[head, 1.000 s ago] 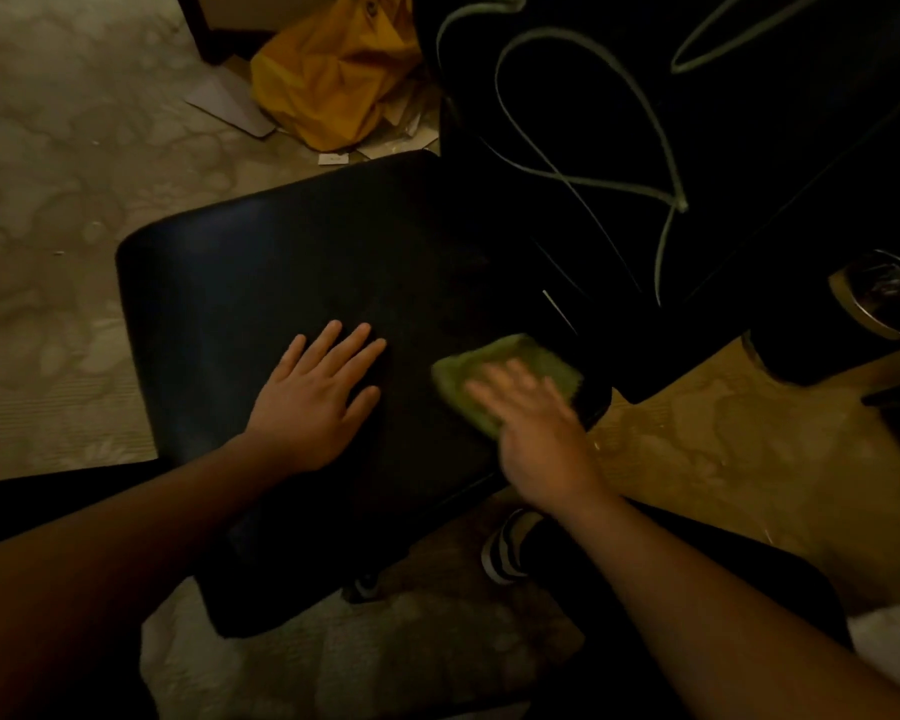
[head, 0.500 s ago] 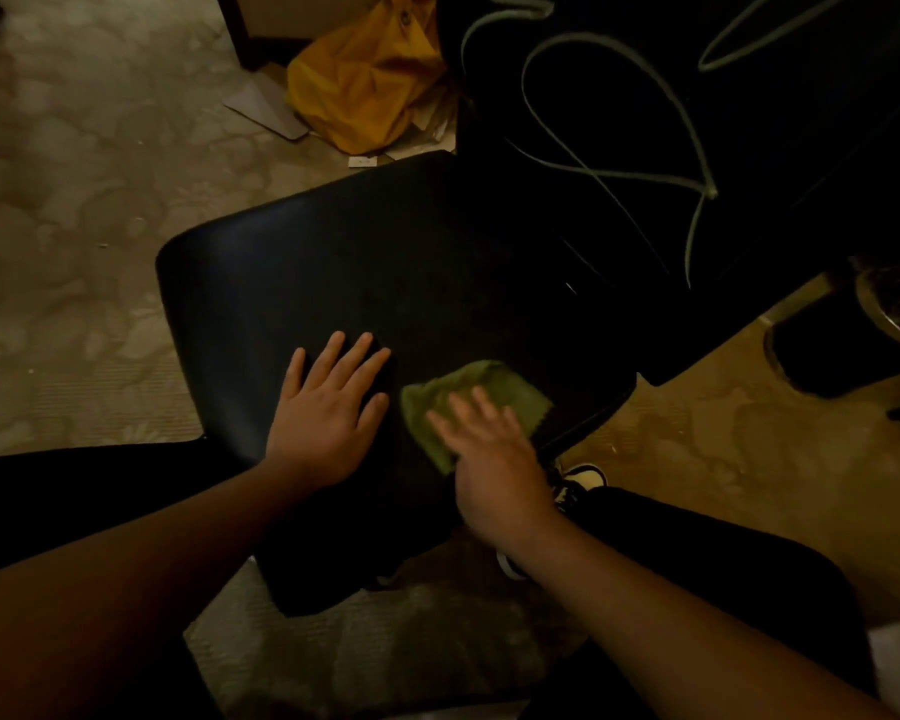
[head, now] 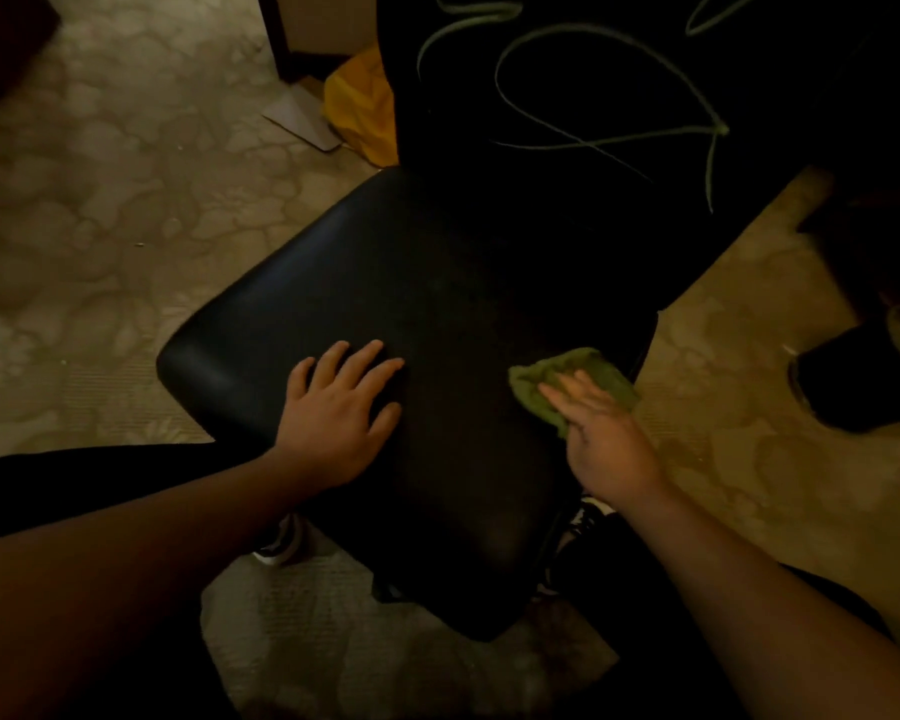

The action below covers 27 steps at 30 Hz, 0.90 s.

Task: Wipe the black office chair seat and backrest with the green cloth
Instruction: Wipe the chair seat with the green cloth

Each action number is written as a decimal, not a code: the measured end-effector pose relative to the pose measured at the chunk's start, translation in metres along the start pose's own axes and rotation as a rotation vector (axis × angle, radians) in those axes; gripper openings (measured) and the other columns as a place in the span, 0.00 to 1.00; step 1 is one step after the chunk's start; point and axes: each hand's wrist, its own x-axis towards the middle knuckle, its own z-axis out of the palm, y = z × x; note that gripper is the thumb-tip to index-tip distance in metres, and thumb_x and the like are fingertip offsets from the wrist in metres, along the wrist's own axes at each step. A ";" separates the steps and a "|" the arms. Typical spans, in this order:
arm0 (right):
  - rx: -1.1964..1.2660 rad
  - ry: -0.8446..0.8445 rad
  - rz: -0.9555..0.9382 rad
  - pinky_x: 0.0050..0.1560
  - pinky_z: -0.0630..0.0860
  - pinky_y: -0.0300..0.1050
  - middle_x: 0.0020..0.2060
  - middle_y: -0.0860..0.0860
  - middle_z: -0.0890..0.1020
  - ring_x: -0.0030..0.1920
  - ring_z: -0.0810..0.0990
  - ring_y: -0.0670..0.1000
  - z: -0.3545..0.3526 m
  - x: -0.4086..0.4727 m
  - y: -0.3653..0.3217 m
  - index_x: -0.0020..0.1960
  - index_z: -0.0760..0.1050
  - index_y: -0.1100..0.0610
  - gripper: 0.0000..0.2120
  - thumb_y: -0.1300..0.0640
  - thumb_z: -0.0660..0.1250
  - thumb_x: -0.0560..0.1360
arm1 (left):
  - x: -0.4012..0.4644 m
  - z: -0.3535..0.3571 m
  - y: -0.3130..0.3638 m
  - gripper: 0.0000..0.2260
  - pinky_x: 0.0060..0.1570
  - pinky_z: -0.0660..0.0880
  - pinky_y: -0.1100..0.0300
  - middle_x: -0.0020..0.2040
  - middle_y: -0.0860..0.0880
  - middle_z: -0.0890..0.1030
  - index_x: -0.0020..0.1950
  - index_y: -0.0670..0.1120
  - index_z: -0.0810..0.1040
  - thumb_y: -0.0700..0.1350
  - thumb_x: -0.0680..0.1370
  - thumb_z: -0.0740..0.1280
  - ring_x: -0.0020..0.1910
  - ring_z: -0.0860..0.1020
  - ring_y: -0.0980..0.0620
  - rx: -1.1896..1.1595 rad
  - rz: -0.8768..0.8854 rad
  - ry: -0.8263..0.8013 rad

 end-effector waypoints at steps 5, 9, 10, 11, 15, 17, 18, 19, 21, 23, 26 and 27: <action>-0.011 0.024 0.281 0.76 0.51 0.49 0.78 0.50 0.58 0.78 0.50 0.53 -0.012 0.036 0.001 0.77 0.61 0.48 0.30 0.65 0.57 0.77 | 0.001 -0.010 -0.049 0.32 0.78 0.46 0.42 0.84 0.49 0.52 0.81 0.60 0.55 0.69 0.79 0.47 0.82 0.47 0.42 0.023 -0.158 -0.002; -0.085 0.023 0.282 0.76 0.54 0.56 0.77 0.53 0.60 0.78 0.52 0.56 0.000 0.046 -0.047 0.76 0.62 0.49 0.31 0.64 0.58 0.75 | -0.012 0.000 -0.027 0.34 0.78 0.43 0.39 0.83 0.46 0.51 0.82 0.58 0.52 0.70 0.78 0.45 0.81 0.45 0.39 0.010 -0.202 -0.022; -0.105 0.010 0.197 0.76 0.54 0.56 0.76 0.53 0.62 0.77 0.54 0.57 0.008 0.043 -0.064 0.76 0.63 0.50 0.30 0.63 0.58 0.74 | -0.013 0.001 -0.020 0.34 0.77 0.44 0.39 0.83 0.46 0.52 0.81 0.58 0.53 0.70 0.78 0.47 0.81 0.47 0.38 0.009 -0.227 -0.028; -0.114 -0.015 0.096 0.76 0.54 0.55 0.76 0.53 0.64 0.77 0.55 0.57 0.016 0.037 -0.083 0.75 0.64 0.50 0.30 0.62 0.57 0.73 | -0.012 0.001 -0.015 0.33 0.76 0.47 0.38 0.82 0.46 0.54 0.81 0.58 0.55 0.71 0.78 0.49 0.80 0.49 0.38 0.009 -0.242 -0.033; -0.090 -0.156 -0.248 0.77 0.48 0.53 0.77 0.49 0.62 0.78 0.53 0.53 0.044 0.018 -0.137 0.76 0.63 0.48 0.30 0.62 0.57 0.75 | -0.009 -0.003 -0.016 0.29 0.66 0.59 0.42 0.70 0.47 0.67 0.72 0.58 0.67 0.70 0.76 0.54 0.68 0.63 0.41 0.012 -0.159 0.068; -0.084 -0.170 -0.285 0.77 0.47 0.51 0.77 0.46 0.60 0.78 0.50 0.50 0.045 0.022 -0.136 0.76 0.61 0.47 0.28 0.60 0.54 0.77 | -0.005 -0.002 -0.024 0.26 0.65 0.60 0.43 0.69 0.48 0.68 0.69 0.60 0.69 0.70 0.75 0.54 0.67 0.64 0.41 0.010 -0.113 0.111; -0.085 -0.167 -0.269 0.77 0.48 0.51 0.77 0.46 0.59 0.78 0.50 0.49 0.043 0.028 -0.129 0.77 0.60 0.47 0.29 0.60 0.54 0.77 | -0.002 -0.004 -0.027 0.25 0.67 0.58 0.44 0.71 0.49 0.67 0.70 0.61 0.68 0.69 0.76 0.55 0.70 0.63 0.42 0.012 -0.097 0.105; -0.087 -0.151 -0.238 0.77 0.49 0.51 0.77 0.46 0.59 0.78 0.51 0.49 0.041 0.037 -0.120 0.77 0.60 0.47 0.29 0.61 0.54 0.77 | 0.003 -0.005 -0.031 0.25 0.70 0.56 0.44 0.74 0.50 0.65 0.71 0.62 0.66 0.69 0.77 0.55 0.72 0.61 0.42 0.004 -0.092 0.088; -0.091 -0.075 -0.132 0.76 0.54 0.52 0.77 0.48 0.61 0.78 0.53 0.51 0.033 0.061 -0.100 0.76 0.61 0.47 0.30 0.61 0.54 0.76 | 0.019 -0.008 -0.039 0.26 0.74 0.51 0.43 0.78 0.50 0.60 0.74 0.62 0.63 0.69 0.78 0.56 0.76 0.55 0.42 -0.018 -0.108 0.074; -0.075 0.011 0.025 0.76 0.56 0.54 0.77 0.48 0.61 0.78 0.54 0.51 0.023 0.085 -0.084 0.76 0.62 0.46 0.29 0.62 0.56 0.77 | 0.036 -0.011 -0.044 0.28 0.77 0.48 0.43 0.81 0.49 0.56 0.76 0.61 0.60 0.69 0.78 0.56 0.79 0.51 0.42 -0.048 -0.159 0.090; -0.042 0.121 0.240 0.76 0.56 0.57 0.77 0.50 0.61 0.78 0.53 0.54 0.018 0.117 -0.082 0.76 0.62 0.47 0.29 0.62 0.58 0.77 | 0.065 -0.011 -0.051 0.32 0.78 0.41 0.43 0.83 0.47 0.49 0.81 0.59 0.54 0.68 0.79 0.56 0.81 0.44 0.42 -0.124 -0.260 0.061; -0.067 0.144 0.262 0.75 0.55 0.58 0.77 0.51 0.62 0.78 0.54 0.55 0.021 0.126 -0.089 0.76 0.62 0.48 0.29 0.61 0.59 0.76 | 0.074 -0.010 -0.053 0.33 0.78 0.40 0.43 0.84 0.48 0.47 0.81 0.59 0.53 0.68 0.79 0.55 0.82 0.42 0.43 -0.122 -0.270 0.057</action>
